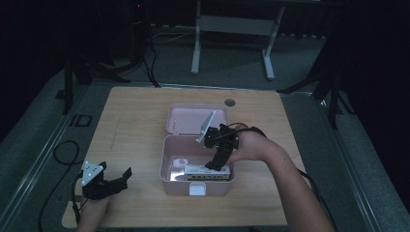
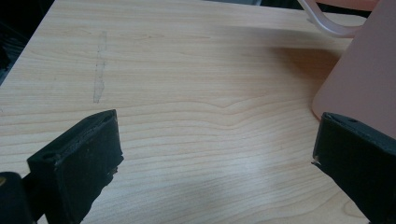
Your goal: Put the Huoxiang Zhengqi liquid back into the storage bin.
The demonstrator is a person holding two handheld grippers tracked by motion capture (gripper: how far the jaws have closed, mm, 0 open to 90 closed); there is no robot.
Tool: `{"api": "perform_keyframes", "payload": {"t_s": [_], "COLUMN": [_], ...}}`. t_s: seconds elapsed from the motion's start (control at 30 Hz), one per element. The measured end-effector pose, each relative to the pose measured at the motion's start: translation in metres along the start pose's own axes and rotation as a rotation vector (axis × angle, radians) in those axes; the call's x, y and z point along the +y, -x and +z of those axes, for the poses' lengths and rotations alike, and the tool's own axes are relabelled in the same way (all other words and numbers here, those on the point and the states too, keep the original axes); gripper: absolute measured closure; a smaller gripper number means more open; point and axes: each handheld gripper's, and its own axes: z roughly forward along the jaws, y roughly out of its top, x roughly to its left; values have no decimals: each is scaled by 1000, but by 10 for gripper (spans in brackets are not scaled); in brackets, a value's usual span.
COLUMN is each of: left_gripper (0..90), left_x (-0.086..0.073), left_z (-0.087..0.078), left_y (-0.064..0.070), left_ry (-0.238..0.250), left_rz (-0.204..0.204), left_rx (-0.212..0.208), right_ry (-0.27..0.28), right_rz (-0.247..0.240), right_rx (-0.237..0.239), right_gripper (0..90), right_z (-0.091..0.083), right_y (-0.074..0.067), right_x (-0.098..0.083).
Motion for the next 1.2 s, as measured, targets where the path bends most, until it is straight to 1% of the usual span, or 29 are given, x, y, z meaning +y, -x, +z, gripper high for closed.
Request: {"api": "perform_keyframes", "payload": {"t_s": [0.1,0.2,0.23,0.27,0.3,0.33,0.37,0.4,0.43,0.5,0.57,0.63,0.67,0.7,0.83,0.87,0.9,0.93,1.03,1.13,1.17,1.2], "left_gripper": [14,14,14,14,14,14,14,14,14,14,14,14,14,14,14,14,14,14,14,14,14,14], "left_x": [0,0,0,0,0,0,0,0,0,0,0,0,0,0,0,0,0,0,0,0,0,0], "left_z": [0,0,0,0,0,0,0,0,0,0,0,0,1,0,0,1,1,1,0,1,1,1], "left_y": [0,0,0,0,0,0,0,1,1,1,1,1,1,1,1,2,2,2,2,2,2,2], "left_ry": [0,0,0,0,-1,-2,-2,-3,-4,-3,-3,-3,-4,-3,-2,-2,-1,-3,-4,-6,-7,-7], "left_rz": [0,-1,-1,-1,0,0,0,1,2,1,1,1,1,0,1,-1,-3,-1,2,5,5,6], "left_rx": [0,0,0,0,1,0,1,2,2,2,2,3,3,3,2,2,1,1,1,1,0,1], "right_ry": [62,114,147,147,165,195,215,215,233,250,274,292,301,301,336,354,354,359,385,397,398,398], "right_rz": [26,71,100,100,120,157,180,180,202,240,287,319,342,342,395,421,421,432,475,523,545,545], "right_rx": [-13,-45,-66,-66,-75,-93,-100,-100,-102,-129,-145,-157,-168,-168,-182,-197,-197,-201,-225,-240,-248,-248], "right_gripper": [108,108,108,108,108,109,108,108,108,108,108,108,108,108,108,108,108,108,108,108,108,108], "right_z": [-10,-19,-23,-23,-24,-27,-29,-29,-30,-31,-32,-32,-31,-31,-31,-31,-31,-31,-31,-31,-30,-30], "right_y": [1,2,3,3,4,5,6,6,7,8,9,9,9,9,8,7,7,7,7,6,5,5], "right_x": [-9,-22,-31,-31,-36,-46,-52,-52,-57,-66,-76,-84,-92,-92,-106,-115,-115,-119,-131,-143,-150,-150]}}
